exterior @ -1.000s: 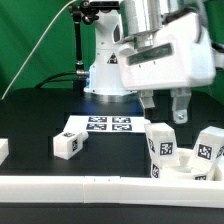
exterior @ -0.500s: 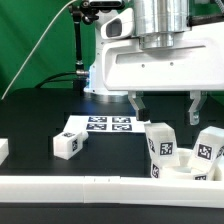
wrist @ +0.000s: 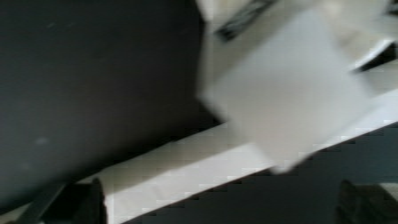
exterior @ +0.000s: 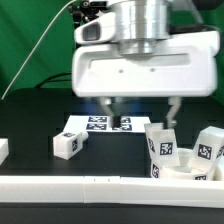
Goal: Assemble stool
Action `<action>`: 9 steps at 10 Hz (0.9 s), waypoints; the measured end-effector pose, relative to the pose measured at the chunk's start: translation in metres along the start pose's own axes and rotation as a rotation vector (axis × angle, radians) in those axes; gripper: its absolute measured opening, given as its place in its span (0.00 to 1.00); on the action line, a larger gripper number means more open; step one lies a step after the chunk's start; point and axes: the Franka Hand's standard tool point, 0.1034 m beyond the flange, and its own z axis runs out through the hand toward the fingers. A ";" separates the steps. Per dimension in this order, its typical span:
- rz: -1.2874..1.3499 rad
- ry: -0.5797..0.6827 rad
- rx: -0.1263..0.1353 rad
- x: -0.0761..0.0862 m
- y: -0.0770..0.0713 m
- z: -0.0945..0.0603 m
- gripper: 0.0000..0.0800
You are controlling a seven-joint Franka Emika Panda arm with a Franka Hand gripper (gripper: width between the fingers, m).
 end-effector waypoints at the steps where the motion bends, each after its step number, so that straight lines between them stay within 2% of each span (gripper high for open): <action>1: 0.013 -0.001 -0.004 0.003 0.009 0.002 0.81; 6: 0.014 -0.002 -0.005 0.002 0.008 0.003 0.81; 7: 0.013 -0.004 -0.009 0.002 0.016 0.003 0.81; 9: -0.013 0.011 -0.041 -0.003 0.060 0.012 0.81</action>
Offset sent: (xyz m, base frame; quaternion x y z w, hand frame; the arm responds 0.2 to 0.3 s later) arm 0.0000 0.0000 0.0000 0.0000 0.0000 0.0000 1.0000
